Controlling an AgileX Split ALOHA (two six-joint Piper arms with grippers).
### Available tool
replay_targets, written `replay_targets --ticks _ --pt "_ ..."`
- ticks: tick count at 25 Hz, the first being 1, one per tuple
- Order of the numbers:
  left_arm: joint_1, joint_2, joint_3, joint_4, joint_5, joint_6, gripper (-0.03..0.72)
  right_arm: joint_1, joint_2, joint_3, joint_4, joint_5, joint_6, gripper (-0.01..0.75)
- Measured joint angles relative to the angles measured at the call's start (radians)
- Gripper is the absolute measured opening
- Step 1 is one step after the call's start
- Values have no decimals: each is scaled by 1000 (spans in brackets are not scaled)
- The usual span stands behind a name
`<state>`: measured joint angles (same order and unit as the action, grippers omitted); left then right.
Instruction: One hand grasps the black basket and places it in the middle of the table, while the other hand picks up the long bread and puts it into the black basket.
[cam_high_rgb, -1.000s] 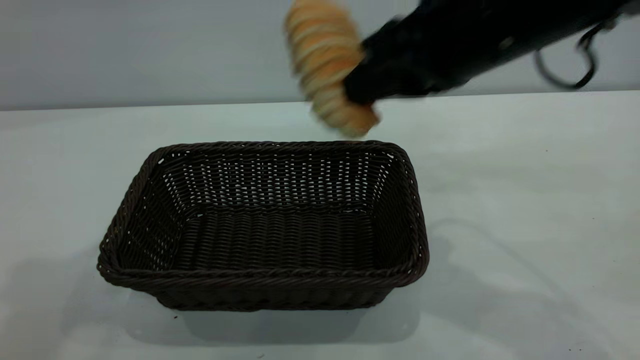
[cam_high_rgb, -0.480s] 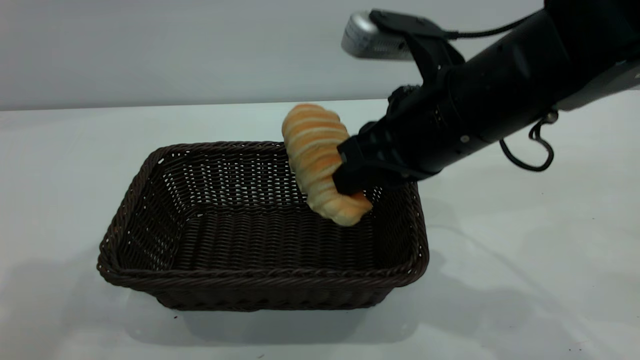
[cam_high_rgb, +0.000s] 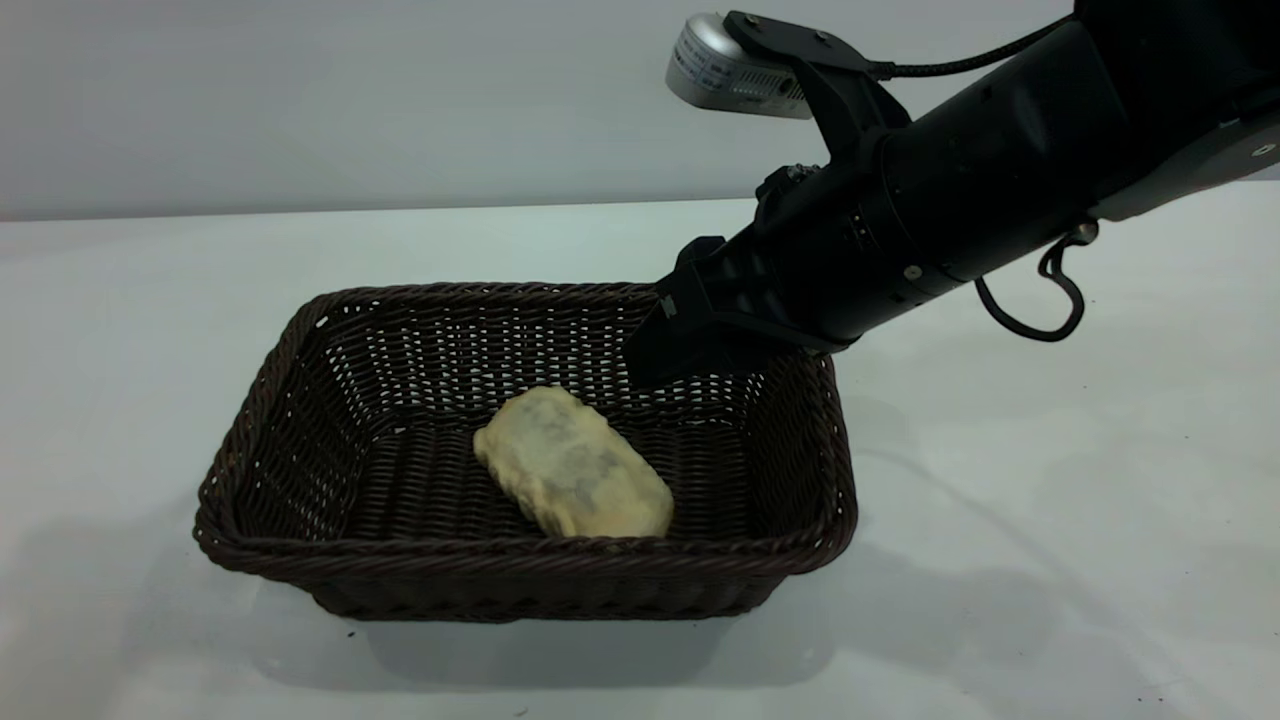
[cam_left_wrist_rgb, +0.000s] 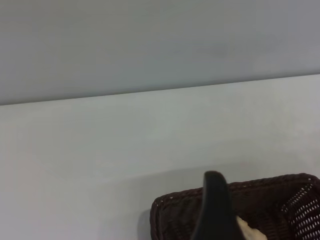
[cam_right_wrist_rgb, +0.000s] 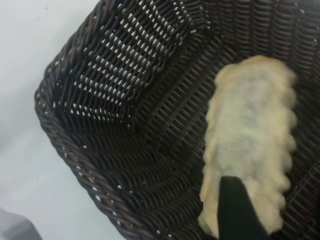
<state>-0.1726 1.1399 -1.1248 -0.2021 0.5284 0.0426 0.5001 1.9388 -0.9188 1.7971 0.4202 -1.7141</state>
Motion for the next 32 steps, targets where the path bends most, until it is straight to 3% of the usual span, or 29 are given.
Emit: replay_targets --ticks 3,11,21,26,32 --pt "0 -6 0 8 0 16 575 0 -30 -1 -12 -30 -22 387" --pt "0 -113 0 73 36 28 575 0 -322 -1 -134 -238 -9 388" --pt "0 -357 0 183 182 -29 575 0 -620 -1 -345 -270 167 388" --pt "0 -499 0 188 245 -54 575 0 -652 -1 -381 -168 329 384" --pt "0 -603 -1 188 340 -66 575 0 -659 -1 -408 136 531 381"
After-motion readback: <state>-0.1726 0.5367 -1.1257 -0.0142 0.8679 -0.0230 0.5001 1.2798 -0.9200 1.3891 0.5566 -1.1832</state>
